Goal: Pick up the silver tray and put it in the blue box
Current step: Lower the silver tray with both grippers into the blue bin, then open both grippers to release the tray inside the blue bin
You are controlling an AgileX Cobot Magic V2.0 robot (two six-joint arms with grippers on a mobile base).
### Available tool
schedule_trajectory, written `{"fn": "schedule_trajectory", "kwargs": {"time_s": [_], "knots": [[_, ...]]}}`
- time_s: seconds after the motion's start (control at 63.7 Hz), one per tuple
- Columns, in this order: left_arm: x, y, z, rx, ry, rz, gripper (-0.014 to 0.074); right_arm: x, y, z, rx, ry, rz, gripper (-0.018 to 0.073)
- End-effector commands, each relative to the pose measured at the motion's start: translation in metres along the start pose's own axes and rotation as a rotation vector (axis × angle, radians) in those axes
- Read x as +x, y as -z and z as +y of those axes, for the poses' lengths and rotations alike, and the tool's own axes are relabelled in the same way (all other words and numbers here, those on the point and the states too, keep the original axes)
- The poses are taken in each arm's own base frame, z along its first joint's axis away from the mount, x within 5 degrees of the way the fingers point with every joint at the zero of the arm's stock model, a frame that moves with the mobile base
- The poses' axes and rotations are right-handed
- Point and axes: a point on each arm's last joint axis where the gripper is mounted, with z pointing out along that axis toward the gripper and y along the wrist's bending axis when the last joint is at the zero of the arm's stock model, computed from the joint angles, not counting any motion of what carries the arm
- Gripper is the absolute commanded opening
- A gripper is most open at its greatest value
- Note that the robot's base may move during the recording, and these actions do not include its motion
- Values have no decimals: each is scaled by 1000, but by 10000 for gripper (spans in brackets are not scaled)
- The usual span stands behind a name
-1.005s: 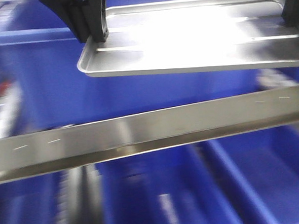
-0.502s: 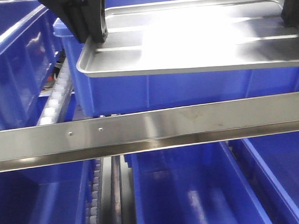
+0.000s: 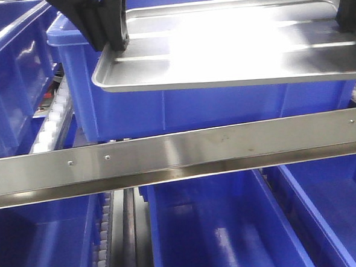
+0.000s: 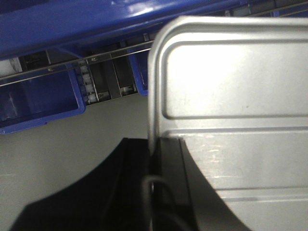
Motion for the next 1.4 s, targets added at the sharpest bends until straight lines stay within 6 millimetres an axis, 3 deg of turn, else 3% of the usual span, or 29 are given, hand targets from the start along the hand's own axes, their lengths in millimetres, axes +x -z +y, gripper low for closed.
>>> {"fn": "schedule_trajectory", "kwargs": {"time_s": [0.0,0.864,0.973,1.24,1.382], "knots": [[-8,27,4,26,-10,-96,-105,-10,18,-3,-10,31,-103,56],[-11,28,3,44,-14,-122,-105,-16,22,0,-45,41,-163,56],[-17,41,2,60,-15,-153,-105,-23,32,1,-56,64,-196,56],[-54,105,3,110,-24,-416,-105,-59,83,6,-131,87,-392,56],[-72,112,10,98,-12,-520,-105,-87,96,14,-127,94,-488,56]]}}
